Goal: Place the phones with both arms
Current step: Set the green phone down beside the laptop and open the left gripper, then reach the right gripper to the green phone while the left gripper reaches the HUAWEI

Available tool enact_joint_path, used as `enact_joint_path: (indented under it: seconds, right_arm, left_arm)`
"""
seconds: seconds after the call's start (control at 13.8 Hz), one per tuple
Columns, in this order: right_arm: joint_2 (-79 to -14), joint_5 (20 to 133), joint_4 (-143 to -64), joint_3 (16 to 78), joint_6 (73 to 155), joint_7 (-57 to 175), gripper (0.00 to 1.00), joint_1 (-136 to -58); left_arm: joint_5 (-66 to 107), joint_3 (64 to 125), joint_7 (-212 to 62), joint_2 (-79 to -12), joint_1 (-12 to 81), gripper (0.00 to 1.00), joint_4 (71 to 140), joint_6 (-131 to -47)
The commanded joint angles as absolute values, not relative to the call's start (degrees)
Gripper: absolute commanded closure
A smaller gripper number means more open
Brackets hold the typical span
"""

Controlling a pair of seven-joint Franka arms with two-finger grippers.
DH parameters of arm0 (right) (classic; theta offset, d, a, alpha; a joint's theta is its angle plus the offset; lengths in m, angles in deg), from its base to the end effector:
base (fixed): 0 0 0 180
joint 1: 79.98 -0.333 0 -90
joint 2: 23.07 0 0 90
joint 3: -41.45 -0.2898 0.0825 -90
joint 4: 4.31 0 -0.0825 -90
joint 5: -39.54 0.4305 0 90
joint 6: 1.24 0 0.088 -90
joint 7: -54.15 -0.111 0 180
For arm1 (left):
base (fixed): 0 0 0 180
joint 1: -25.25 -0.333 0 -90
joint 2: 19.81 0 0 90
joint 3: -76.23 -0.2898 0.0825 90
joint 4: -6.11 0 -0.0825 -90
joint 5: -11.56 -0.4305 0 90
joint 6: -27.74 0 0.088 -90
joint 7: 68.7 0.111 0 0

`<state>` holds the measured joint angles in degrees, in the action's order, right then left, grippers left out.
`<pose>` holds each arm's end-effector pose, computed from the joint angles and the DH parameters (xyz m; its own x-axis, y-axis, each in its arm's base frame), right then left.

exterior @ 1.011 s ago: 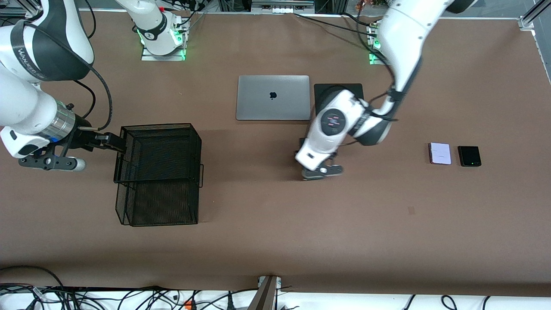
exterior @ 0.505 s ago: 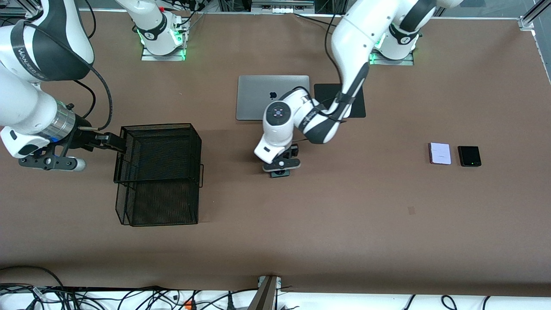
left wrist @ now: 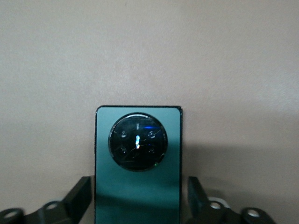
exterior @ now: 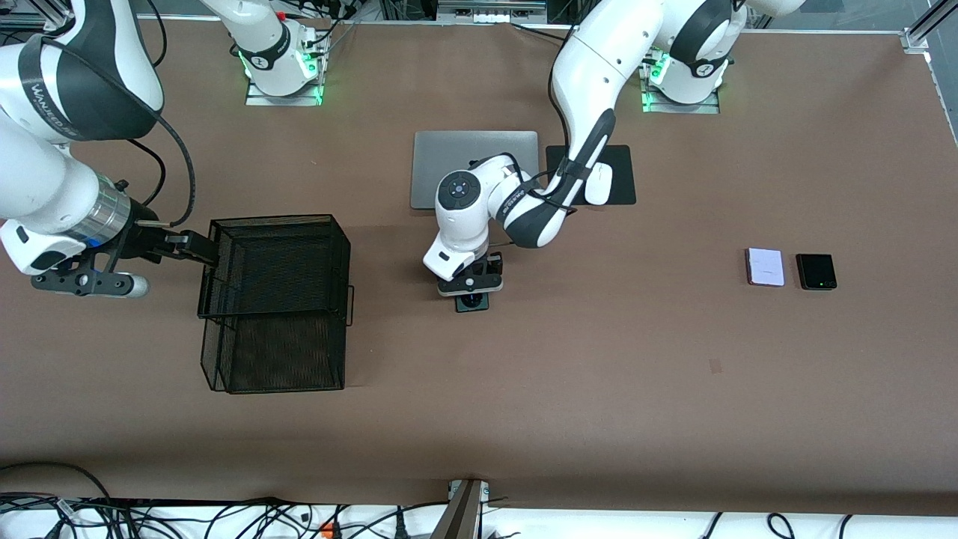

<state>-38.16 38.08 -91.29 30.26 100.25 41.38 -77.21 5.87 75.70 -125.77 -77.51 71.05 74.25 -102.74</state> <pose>0.6742 0.0858 0.4731 0.9970 -0.0770 -0.0107 -0.0772 -0.9967 -0.0238 0.5518 -0.5557 0.1296 0.9834 0.1395 0.1163 0.1384 -0.9902 0.0174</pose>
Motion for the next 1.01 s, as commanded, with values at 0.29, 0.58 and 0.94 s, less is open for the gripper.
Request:
enact_joint_path:
  seconds: [0.29, 0.58, 0.94]
  right_arm:
    - [-37.4, 37.0, -91.0, 29.8, 98.7, 41.9, 0.00, -76.6]
    - [-37.3, 34.7, -91.0, 29.6, 98.1, 41.6, 0.00, -77.1]
    - [-37.5, 35.4, -90.9, 29.3, 98.2, 41.4, 0.00, -81.7]
  left_arm:
    - [6.3, 75.1, -119.0, -68.5, 66.2, 0.00, 76.9, -92.9]
    - [6.0, 75.3, -114.4, -56.3, 60.5, 0.00, 91.4, -91.3]
    - [5.1, 75.0, -101.3, -44.3, 50.0, 0.00, 106.6, -91.5]
